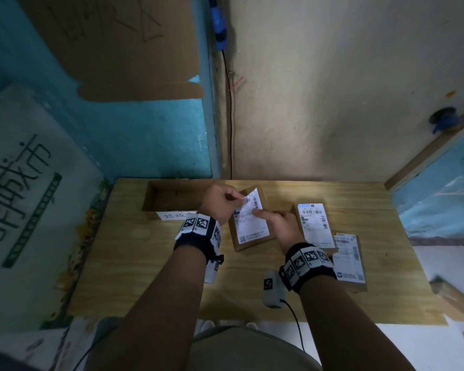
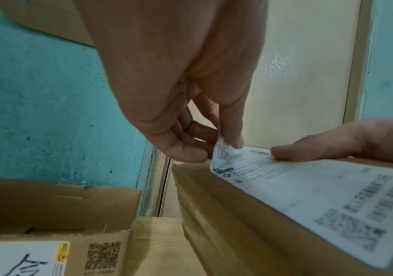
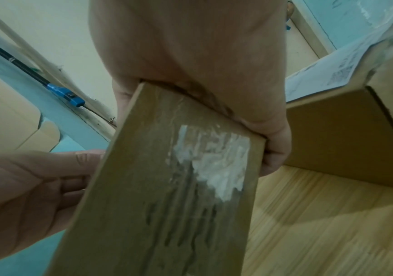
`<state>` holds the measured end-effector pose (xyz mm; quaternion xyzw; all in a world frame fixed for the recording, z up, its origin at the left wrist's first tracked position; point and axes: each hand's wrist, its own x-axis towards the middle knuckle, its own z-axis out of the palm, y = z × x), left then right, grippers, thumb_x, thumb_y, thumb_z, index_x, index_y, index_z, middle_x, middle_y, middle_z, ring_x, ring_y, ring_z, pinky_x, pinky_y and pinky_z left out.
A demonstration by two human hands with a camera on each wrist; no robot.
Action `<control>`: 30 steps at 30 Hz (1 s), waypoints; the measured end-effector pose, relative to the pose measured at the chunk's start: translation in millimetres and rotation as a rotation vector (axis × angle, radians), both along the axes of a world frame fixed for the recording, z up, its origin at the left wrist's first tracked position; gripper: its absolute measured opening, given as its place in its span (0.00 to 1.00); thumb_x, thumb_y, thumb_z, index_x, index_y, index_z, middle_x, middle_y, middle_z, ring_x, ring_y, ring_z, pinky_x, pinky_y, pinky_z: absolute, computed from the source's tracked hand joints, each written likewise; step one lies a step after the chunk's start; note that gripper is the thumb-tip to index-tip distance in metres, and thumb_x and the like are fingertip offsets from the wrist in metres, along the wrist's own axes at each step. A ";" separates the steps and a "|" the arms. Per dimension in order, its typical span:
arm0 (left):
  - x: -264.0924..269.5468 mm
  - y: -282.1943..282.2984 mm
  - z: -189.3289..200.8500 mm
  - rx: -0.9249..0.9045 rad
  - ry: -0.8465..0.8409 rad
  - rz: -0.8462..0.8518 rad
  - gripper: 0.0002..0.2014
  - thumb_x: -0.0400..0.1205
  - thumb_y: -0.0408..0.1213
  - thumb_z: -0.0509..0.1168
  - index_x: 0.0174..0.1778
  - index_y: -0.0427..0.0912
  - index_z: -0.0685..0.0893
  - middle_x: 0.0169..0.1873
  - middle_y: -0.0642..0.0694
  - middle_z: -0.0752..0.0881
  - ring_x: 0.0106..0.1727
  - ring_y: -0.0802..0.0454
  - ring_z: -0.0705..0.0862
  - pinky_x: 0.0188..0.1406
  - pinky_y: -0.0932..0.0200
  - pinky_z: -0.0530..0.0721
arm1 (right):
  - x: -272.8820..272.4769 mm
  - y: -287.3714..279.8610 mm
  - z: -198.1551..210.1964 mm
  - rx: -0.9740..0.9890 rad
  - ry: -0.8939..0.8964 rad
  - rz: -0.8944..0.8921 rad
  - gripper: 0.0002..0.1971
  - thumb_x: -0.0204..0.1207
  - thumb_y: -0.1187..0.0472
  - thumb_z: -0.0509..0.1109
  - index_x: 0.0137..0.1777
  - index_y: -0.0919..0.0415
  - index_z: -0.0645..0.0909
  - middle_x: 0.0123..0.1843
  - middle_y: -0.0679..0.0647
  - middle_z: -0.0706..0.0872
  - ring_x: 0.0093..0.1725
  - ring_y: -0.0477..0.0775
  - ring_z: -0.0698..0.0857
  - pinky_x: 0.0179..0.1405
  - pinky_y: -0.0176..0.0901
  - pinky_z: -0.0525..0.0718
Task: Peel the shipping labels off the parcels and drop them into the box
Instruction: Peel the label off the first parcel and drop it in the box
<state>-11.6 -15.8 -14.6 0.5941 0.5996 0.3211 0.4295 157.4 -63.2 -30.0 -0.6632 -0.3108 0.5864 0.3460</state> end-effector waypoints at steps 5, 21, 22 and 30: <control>-1.5 -2.4 -1.8 -0.039 0.000 -0.027 0.09 0.74 0.33 0.75 0.31 0.52 0.88 0.32 0.52 0.89 0.37 0.54 0.88 0.37 0.59 0.85 | -1.9 -4.2 1.3 -0.041 0.023 -0.010 0.14 0.73 0.53 0.82 0.53 0.61 0.90 0.47 0.54 0.96 0.47 0.54 0.93 0.47 0.45 0.82; -0.7 -0.8 1.5 -0.009 0.019 -0.016 0.05 0.75 0.34 0.74 0.34 0.46 0.88 0.35 0.49 0.89 0.40 0.53 0.88 0.41 0.56 0.87 | -7.3 -5.2 2.6 -0.067 0.015 -0.087 0.20 0.72 0.51 0.82 0.56 0.66 0.89 0.45 0.56 0.96 0.47 0.58 0.94 0.46 0.46 0.84; -1.1 -0.7 0.8 -0.003 0.016 -0.010 0.05 0.75 0.34 0.74 0.35 0.46 0.88 0.35 0.49 0.89 0.40 0.53 0.88 0.42 0.55 0.87 | -7.6 -4.9 0.7 -0.076 0.015 -0.087 0.23 0.71 0.50 0.83 0.58 0.66 0.89 0.46 0.56 0.96 0.48 0.59 0.94 0.50 0.48 0.86; -3.7 -3.0 4.2 -0.033 -0.003 -0.046 0.18 0.79 0.36 0.71 0.65 0.45 0.84 0.39 0.50 0.88 0.48 0.51 0.87 0.47 0.60 0.83 | -2.2 0.7 -18.0 -0.128 0.035 -0.100 0.67 0.33 0.29 0.88 0.75 0.63 0.78 0.59 0.58 0.93 0.59 0.64 0.91 0.71 0.67 0.83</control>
